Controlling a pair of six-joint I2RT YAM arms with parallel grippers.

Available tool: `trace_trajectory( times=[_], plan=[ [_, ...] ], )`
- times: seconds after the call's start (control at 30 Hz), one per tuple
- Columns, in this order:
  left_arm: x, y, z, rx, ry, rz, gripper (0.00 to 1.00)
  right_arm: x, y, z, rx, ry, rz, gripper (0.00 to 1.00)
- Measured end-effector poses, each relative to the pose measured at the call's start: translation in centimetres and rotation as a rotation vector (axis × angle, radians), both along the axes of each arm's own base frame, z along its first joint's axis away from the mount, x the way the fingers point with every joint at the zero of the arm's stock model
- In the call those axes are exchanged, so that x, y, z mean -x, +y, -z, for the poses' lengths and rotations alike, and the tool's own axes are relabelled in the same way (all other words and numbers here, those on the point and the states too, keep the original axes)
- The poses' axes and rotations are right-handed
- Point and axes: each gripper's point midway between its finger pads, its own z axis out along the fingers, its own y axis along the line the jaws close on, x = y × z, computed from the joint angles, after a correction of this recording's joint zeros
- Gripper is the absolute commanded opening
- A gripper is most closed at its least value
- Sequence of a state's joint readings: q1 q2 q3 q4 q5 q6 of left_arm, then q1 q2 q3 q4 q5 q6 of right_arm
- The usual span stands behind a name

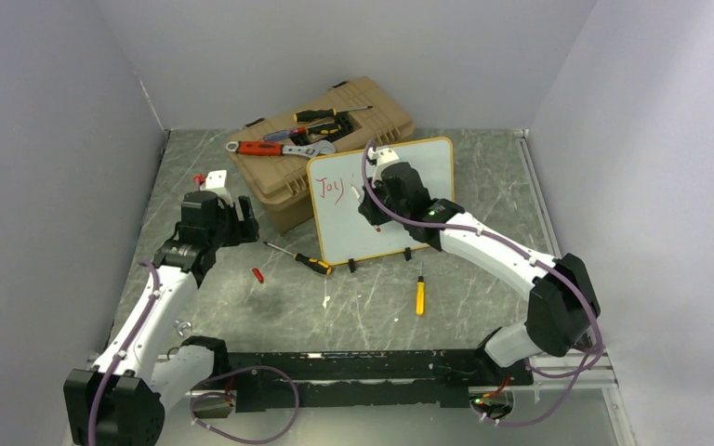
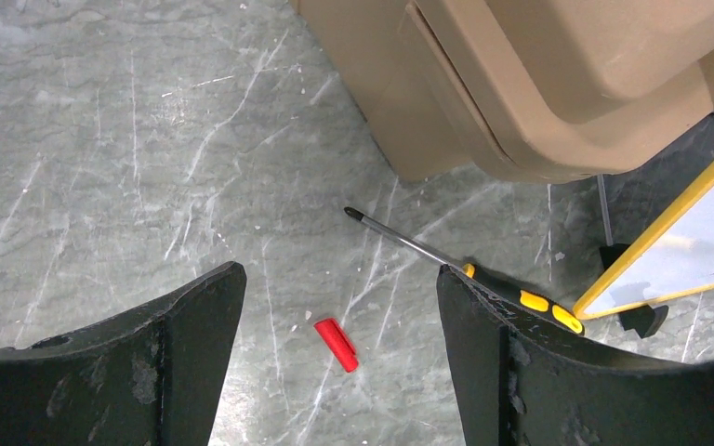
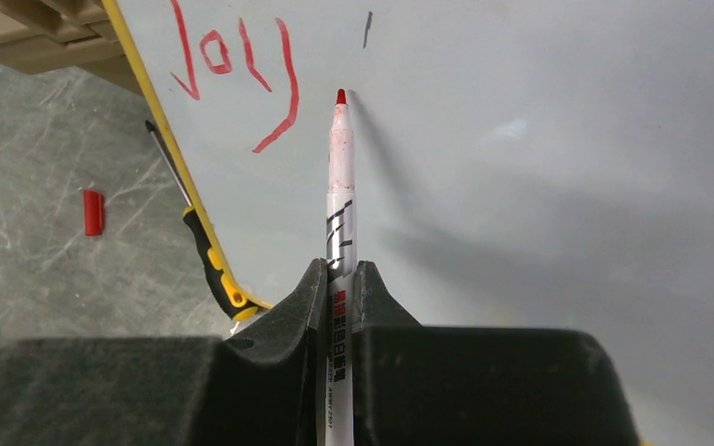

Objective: Write a sentence on the whiteboard

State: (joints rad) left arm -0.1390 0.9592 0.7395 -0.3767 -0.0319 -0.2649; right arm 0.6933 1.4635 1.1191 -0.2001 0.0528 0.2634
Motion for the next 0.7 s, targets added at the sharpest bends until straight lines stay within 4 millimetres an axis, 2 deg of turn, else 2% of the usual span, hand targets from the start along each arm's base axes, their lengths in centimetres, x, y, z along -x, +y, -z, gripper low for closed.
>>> trace_trajectory(
  times=[0.7],
  plan=[
    [0.35, 0.03, 0.35, 0.0, 0.004, 0.0, 0.81, -0.6, -0.51, 0.77, 0.008, 0.037, 0.092, 0.0]
  ],
)
